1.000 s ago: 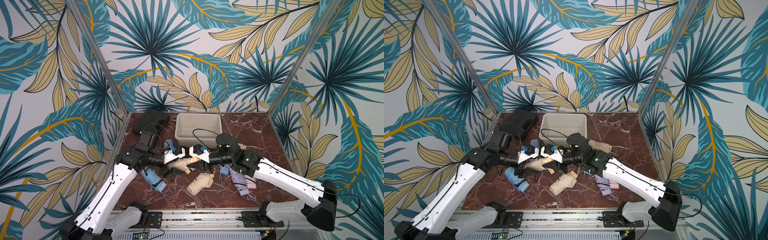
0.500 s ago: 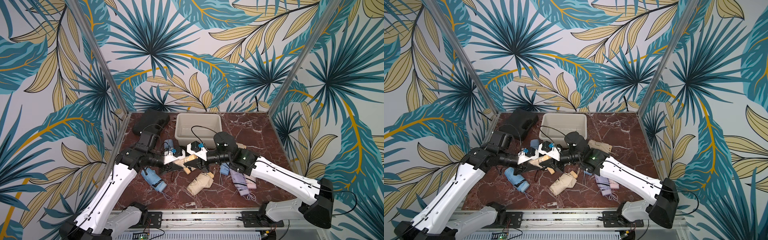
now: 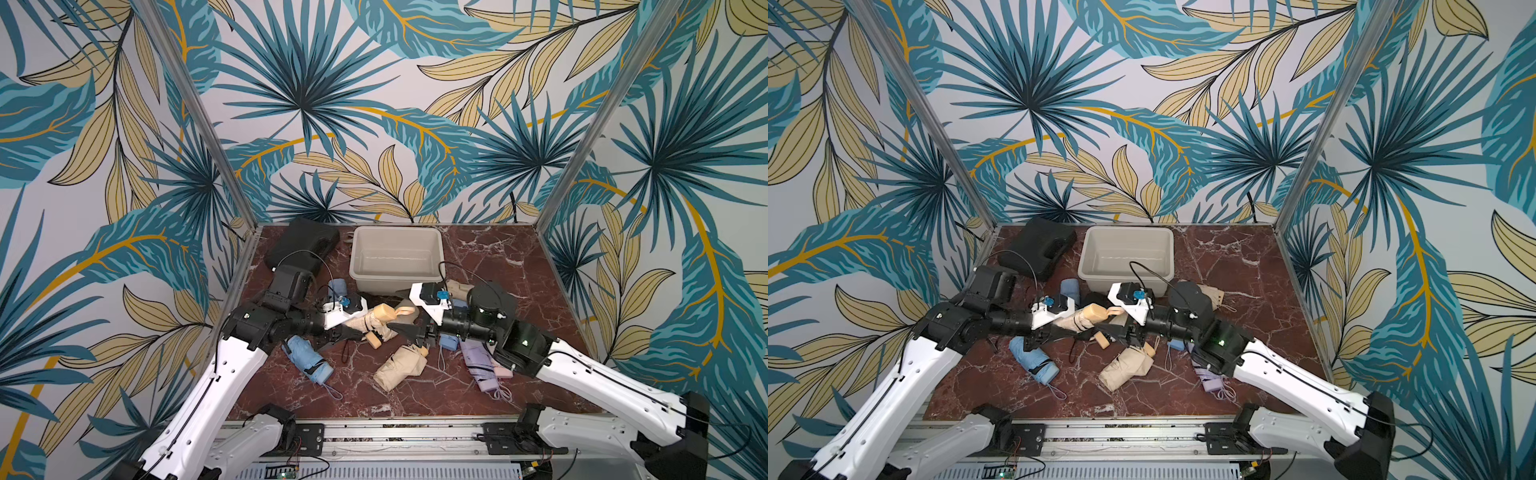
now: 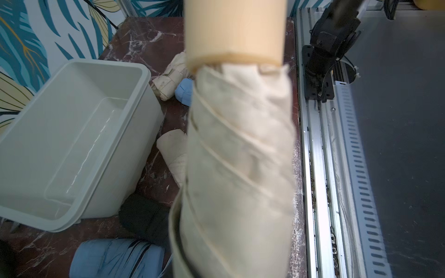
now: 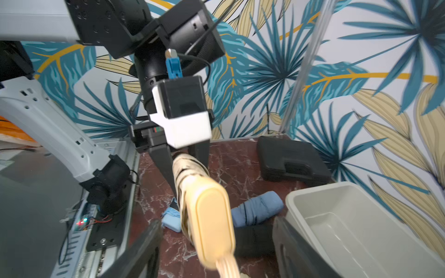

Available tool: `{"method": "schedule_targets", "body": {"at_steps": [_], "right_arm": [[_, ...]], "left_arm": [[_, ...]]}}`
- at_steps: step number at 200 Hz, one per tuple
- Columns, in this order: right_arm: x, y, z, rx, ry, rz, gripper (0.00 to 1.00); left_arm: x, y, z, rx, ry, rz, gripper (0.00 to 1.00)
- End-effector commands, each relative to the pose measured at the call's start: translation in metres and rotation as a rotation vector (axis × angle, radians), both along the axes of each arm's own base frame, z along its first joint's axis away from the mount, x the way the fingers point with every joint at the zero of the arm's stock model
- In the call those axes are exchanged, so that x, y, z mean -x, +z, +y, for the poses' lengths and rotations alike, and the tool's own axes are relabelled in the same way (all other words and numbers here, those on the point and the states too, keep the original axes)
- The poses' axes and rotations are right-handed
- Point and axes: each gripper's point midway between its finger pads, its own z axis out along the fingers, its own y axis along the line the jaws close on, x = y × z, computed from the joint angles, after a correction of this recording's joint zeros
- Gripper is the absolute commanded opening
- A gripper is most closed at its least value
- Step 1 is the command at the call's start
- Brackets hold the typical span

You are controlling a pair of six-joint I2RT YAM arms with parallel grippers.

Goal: Put the umbrella into the storage box
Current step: Pick up the umbrella from the center of the board, then move the storage box to the center of the board.

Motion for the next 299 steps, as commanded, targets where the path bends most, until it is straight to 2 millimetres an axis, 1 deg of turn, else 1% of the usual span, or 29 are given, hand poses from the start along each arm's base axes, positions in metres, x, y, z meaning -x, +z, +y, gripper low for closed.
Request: {"method": "schedule_targets", "body": {"at_steps": [1,21,34,42,48,51,54,60,73,75,78,80,90,112,120,131,135,155,183,201,213,229,233,246,251,272,277,280,299], "right_arm": [[-0.043,0.017,-0.043,-0.174,-0.352,-0.013,0.79],[-0.075,0.015,-0.082,-0.218,-0.653,0.050,0.79],[-0.094,0.006,-0.110,-0.216,-0.856,0.106,0.79],[-0.105,-0.002,-0.126,-0.213,-0.963,0.158,0.79],[-0.113,-0.012,-0.137,-0.205,-1.029,0.210,0.79],[-0.116,-0.015,-0.139,-0.205,-1.045,0.236,0.79],[-0.123,-0.019,-0.148,-0.207,-1.082,0.260,0.79],[-0.131,-0.028,-0.155,-0.198,-1.122,0.305,0.79],[-0.146,-0.044,-0.171,-0.193,-1.220,0.383,0.79],[-0.148,-0.044,-0.172,-0.201,-1.232,0.391,0.79],[-0.150,-0.053,-0.175,-0.168,-1.256,0.420,0.79],[-0.153,-0.054,-0.177,-0.166,-1.263,0.430,0.79],[-0.163,-0.062,-0.176,-0.145,-1.272,0.475,0.80],[-0.188,-0.075,-0.169,-0.054,-1.278,0.540,0.84],[-0.196,-0.082,-0.168,-0.004,-1.291,0.568,0.86],[-0.209,-0.092,-0.167,0.060,-1.297,0.604,0.87],[-0.214,-0.099,-0.167,0.091,-1.298,0.617,0.87],[-0.235,-0.109,-0.167,0.155,-1.296,0.628,0.87],[-0.258,-0.132,-0.165,0.243,-1.265,0.692,0.82],[-0.268,-0.145,-0.161,0.256,-1.254,0.727,0.78],[-0.273,-0.158,-0.153,0.259,-1.224,0.766,0.75],[-0.278,-0.174,-0.146,0.281,-1.202,0.798,0.67],[-0.278,-0.178,-0.145,0.288,-1.203,0.803,0.64],[-0.279,-0.189,-0.144,0.307,-1.199,0.819,0.50],[-0.277,-0.193,-0.144,0.315,-1.198,0.827,0.46],[-0.267,-0.203,-0.142,0.317,-1.179,0.866,0.34],[-0.265,-0.204,-0.142,0.316,-1.171,0.877,0.33],[-0.262,-0.206,-0.141,0.317,-1.163,0.885,0.30],[-0.248,-0.208,-0.136,0.320,-1.109,0.921,0.20]], "left_arm": [[-0.028,0.031,-0.005,0.127,0.118,-0.104,0.02],[-0.057,0.054,-0.004,0.230,0.263,-0.119,0.00],[-0.078,0.070,-0.001,0.314,0.381,-0.098,0.00],[-0.089,0.076,-0.001,0.359,0.432,-0.066,0.00],[-0.096,0.079,-0.002,0.384,0.464,-0.037,0.00],[-0.100,0.079,-0.002,0.395,0.482,-0.021,0.00],[-0.105,0.080,-0.001,0.410,0.505,-0.003,0.00],[-0.116,0.079,0.001,0.435,0.566,0.038,0.00],[-0.137,0.072,0.009,0.474,0.724,0.146,0.00],[-0.139,0.072,0.010,0.477,0.738,0.160,0.00],[-0.142,0.070,0.010,0.476,0.755,0.178,0.00],[-0.145,0.067,0.009,0.472,0.759,0.189,0.00],[-0.153,0.062,0.007,0.465,0.786,0.237,0.00],[-0.175,0.049,0.011,0.456,0.924,0.359,0.00],[-0.181,0.045,0.009,0.448,0.943,0.399,0.00],[-0.188,0.041,0.005,0.450,0.965,0.451,0.00],[-0.190,0.041,0.003,0.454,0.966,0.466,0.00],[-0.201,0.037,-0.004,0.471,0.979,0.504,0.00],[-0.215,0.025,-0.009,0.444,1.010,0.533,0.00],[-0.226,0.019,-0.012,0.424,1.028,0.547,0.00],[-0.233,0.015,-0.016,0.413,1.026,0.550,0.00],[-0.242,0.009,-0.019,0.392,1.029,0.559,0.00],[-0.244,0.007,-0.020,0.386,1.035,0.562,0.00],[-0.251,-0.001,-0.018,0.366,1.073,0.576,0.00],[-0.254,-0.005,-0.016,0.360,1.094,0.579,0.00],[-0.258,-0.015,-0.015,0.331,1.134,0.609,0.00],[-0.259,-0.018,-0.015,0.328,1.141,0.616,0.00],[-0.260,-0.019,-0.015,0.327,1.144,0.619,0.00],[-0.259,-0.027,-0.017,0.319,1.172,0.643,0.00]]}}
